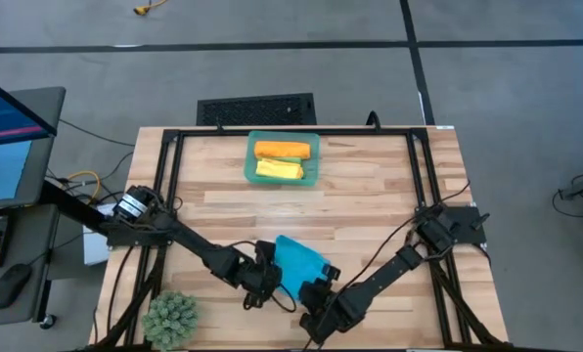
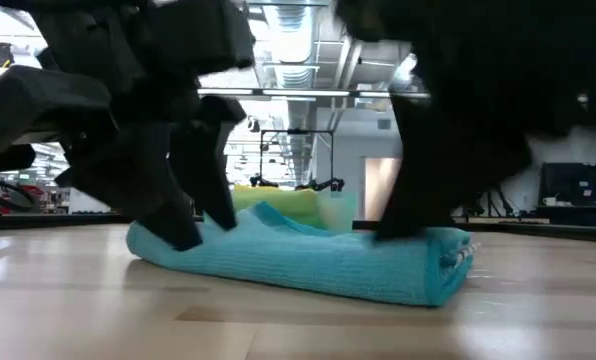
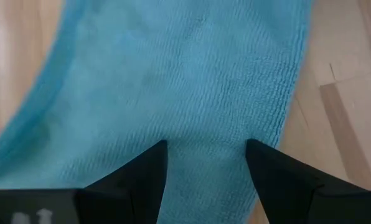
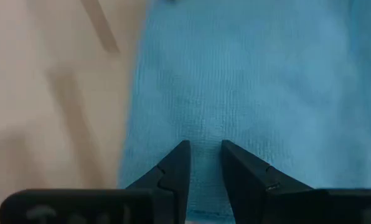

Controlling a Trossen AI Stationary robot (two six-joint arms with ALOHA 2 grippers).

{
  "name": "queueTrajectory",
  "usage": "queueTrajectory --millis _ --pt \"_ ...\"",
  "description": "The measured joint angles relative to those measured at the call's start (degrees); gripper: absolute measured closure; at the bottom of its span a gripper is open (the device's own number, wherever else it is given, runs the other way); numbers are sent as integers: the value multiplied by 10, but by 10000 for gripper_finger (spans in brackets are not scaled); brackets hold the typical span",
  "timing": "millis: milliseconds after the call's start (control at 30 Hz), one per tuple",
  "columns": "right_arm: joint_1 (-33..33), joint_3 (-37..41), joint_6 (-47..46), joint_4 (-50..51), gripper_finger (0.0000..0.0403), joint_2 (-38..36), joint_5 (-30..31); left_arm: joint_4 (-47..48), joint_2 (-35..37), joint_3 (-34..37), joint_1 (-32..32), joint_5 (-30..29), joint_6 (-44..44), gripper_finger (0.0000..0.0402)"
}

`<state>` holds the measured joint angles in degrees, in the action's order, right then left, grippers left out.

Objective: Roll microfiber towels into tight, uniform cylinder then place into a basket
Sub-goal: Fold the blue towel

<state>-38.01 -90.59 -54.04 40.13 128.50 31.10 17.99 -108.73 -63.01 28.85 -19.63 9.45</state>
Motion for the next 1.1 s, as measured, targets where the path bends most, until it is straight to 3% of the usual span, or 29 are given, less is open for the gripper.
queueTrajectory --millis 267,533,800,1100 --pt "10 -4 -13 67 290 1 -25 -13 3 36 3 16 112 190" --pt "34 -1 135 125 290 -7 -25 -53 1 39 19 20 310 190" --pt "37 -7 170 146 290 -12 -18 -50 -2 26 54 -14 295 190" --pt "12 -41 162 173 290 -12 -3 35 -2 -29 78 -78 252 189"
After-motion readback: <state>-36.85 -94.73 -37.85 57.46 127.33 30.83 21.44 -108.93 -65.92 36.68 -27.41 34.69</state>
